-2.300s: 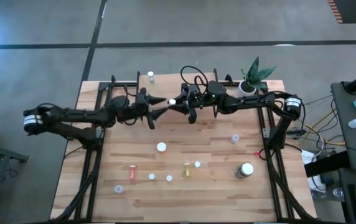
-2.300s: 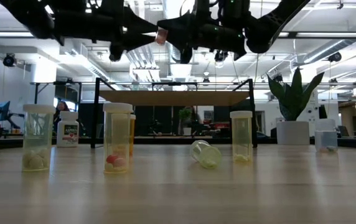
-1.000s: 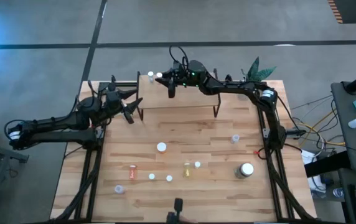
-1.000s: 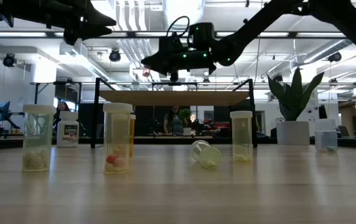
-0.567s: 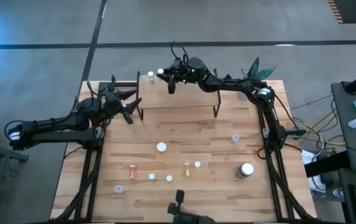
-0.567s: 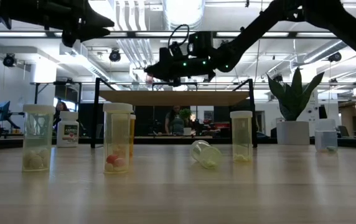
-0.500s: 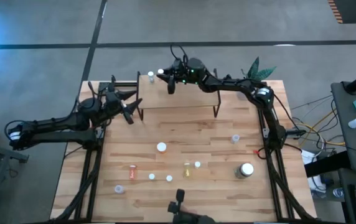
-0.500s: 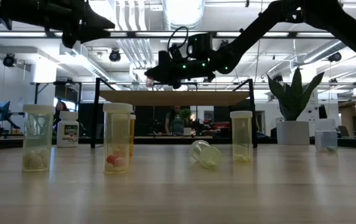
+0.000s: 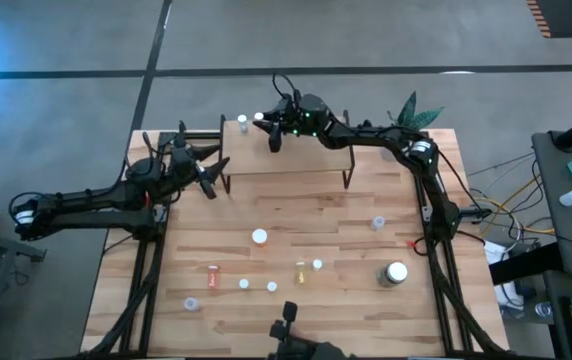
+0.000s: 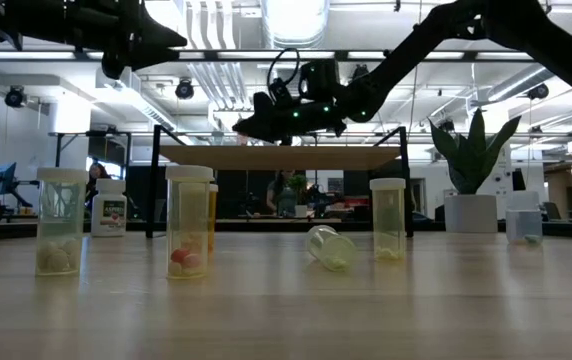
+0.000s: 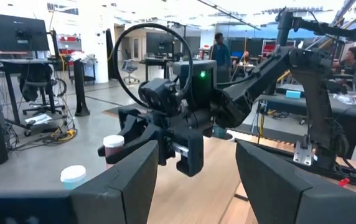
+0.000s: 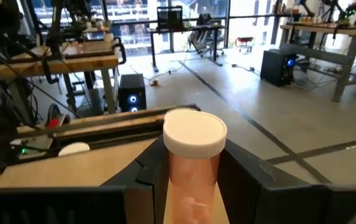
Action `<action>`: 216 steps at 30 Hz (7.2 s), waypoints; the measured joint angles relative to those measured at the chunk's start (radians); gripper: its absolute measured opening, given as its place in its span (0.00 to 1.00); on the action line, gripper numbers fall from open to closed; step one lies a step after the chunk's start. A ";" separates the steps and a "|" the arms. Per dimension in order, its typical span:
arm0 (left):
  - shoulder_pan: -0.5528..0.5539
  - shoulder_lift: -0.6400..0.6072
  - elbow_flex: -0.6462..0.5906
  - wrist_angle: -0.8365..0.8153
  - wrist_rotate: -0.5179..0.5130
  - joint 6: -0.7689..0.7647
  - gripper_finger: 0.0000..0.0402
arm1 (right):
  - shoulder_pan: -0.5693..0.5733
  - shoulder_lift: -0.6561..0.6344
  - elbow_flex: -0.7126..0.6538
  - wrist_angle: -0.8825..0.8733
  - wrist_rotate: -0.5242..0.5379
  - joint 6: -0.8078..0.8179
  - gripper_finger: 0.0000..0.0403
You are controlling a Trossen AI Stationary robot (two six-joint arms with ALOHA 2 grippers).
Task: Pick and place medicine bottles onto shelf by color
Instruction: Put the right pink medicine bottle on the shelf, then put the orange medicine bottle on the shelf
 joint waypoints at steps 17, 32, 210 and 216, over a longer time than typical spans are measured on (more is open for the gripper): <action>0.000 0.009 0.000 -0.004 0.001 -0.025 0.50 | 0.000 0.041 0.000 -0.001 0.026 -0.070 0.26; 0.000 0.023 0.000 -0.002 0.001 -0.026 0.50 | 0.000 0.044 0.000 -0.008 0.026 -0.056 0.29; -0.233 0.745 0.675 -1.018 0.272 -0.031 0.46 | 0.461 -1.193 -1.095 0.003 0.185 -0.095 0.66; -0.135 0.673 0.743 -1.112 0.232 0.025 0.46 | 0.461 -1.194 -1.095 0.003 0.184 -0.089 0.66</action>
